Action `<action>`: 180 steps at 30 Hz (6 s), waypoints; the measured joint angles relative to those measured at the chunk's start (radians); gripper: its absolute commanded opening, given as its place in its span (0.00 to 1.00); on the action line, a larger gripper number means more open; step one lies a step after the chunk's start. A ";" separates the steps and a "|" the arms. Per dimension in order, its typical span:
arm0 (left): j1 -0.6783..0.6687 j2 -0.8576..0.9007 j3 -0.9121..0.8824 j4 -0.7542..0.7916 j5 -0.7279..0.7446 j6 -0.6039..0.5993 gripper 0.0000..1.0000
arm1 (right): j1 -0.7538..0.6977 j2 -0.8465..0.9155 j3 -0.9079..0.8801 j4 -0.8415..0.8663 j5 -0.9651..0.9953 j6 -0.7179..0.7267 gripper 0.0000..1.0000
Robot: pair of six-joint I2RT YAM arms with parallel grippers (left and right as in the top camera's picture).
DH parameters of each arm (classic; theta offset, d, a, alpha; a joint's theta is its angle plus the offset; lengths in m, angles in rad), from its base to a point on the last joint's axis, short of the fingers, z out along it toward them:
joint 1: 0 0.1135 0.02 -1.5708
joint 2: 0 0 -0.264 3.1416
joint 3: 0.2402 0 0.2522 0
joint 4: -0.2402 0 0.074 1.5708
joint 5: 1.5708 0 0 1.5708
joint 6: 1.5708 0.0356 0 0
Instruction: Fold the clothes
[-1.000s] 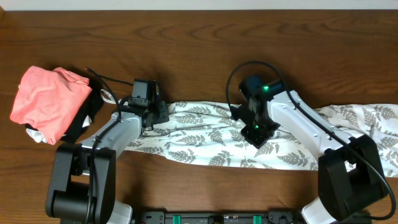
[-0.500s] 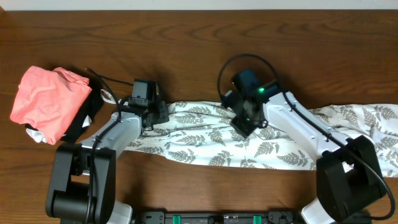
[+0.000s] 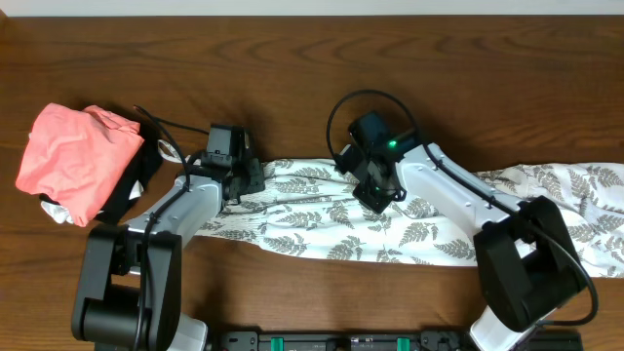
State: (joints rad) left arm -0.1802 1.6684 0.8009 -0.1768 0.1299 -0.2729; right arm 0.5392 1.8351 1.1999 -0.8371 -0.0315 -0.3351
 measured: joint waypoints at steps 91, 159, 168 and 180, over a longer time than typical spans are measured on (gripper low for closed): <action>0.375 -0.363 0.000 -0.155 -0.163 -0.094 0.73 | 0.332 0.125 0.030 0.511 -0.097 0.140 0.04; 0.375 -0.363 0.000 -0.156 -0.130 -0.094 0.74 | 0.547 0.076 0.089 0.387 0.008 0.224 0.05; 0.355 -0.363 0.000 -0.146 0.101 -0.092 0.62 | 0.330 -0.121 0.089 0.172 0.218 0.464 0.02; 0.079 -0.327 0.000 -0.418 0.204 -0.037 0.62 | -0.158 -0.168 0.002 -0.093 0.161 0.684 0.08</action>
State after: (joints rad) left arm -0.1013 1.3418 0.8009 -0.5949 0.3336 -0.3099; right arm 0.3813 1.6672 1.2022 -0.9302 0.1295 0.3489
